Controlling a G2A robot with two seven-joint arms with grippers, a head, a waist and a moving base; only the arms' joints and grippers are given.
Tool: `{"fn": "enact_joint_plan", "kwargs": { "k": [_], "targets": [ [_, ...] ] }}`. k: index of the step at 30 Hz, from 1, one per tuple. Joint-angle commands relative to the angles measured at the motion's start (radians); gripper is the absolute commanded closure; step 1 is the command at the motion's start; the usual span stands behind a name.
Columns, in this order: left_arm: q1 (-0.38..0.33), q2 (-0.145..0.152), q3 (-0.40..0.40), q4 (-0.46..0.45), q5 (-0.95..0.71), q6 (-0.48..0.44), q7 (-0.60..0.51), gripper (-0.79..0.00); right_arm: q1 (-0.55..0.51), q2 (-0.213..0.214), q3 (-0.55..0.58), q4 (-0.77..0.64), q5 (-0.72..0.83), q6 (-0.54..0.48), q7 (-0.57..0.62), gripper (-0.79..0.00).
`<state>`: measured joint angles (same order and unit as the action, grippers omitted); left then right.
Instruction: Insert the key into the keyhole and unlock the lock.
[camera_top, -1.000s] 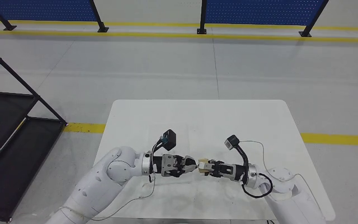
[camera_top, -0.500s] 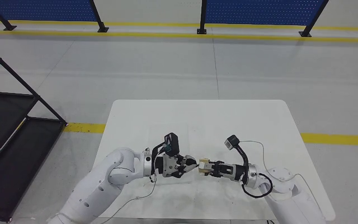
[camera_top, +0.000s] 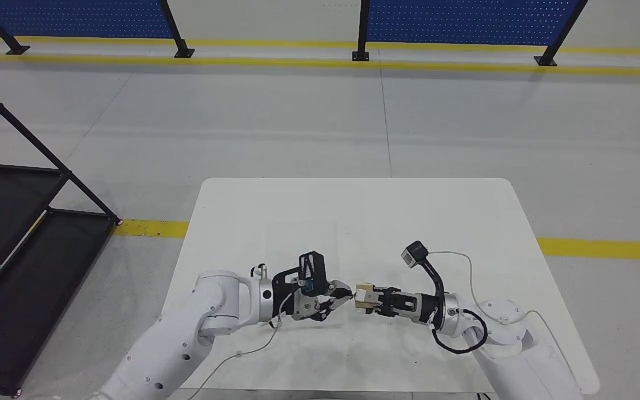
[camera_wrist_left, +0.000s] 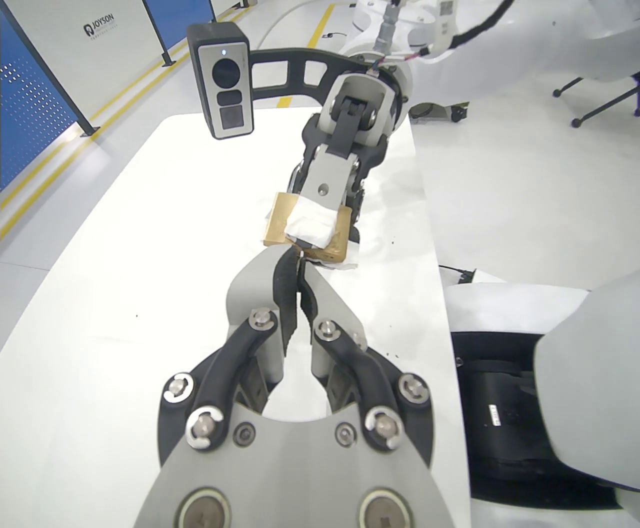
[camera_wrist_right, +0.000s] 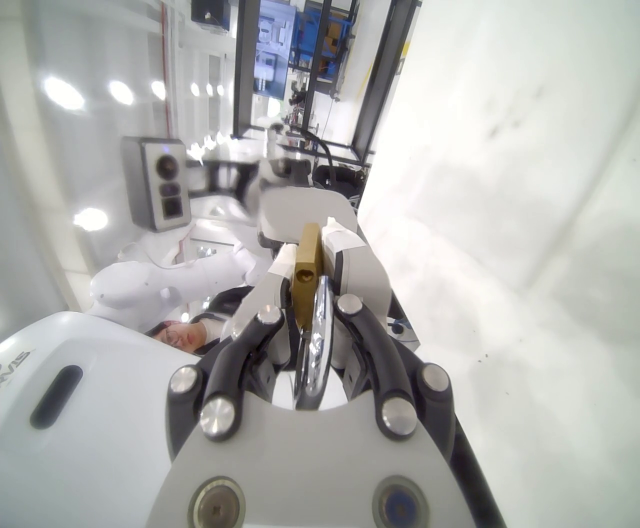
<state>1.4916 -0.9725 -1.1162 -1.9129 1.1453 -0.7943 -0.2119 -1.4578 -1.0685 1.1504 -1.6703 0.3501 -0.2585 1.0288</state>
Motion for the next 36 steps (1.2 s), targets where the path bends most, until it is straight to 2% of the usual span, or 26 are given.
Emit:
{"fn": "enact_joint_plan", "kwargs": {
  "k": [1,17,36],
  "targets": [
    [0.009,0.001,-0.001,-0.004,0.045,0.003,0.028,0.000,0.000,0.000,0.000,0.000,0.000,0.000,0.000,0.000],
    [0.046,0.007,-0.006,-0.037,0.217,0.035,0.143,0.000,0.000,0.000,0.000,0.000,0.000,0.000,0.000,0.000],
    [0.065,0.014,-0.008,-0.077,0.339,0.067,0.170,0.000,0.000,0.000,0.000,0.000,0.000,0.000,0.000,0.000]
  ]
}}
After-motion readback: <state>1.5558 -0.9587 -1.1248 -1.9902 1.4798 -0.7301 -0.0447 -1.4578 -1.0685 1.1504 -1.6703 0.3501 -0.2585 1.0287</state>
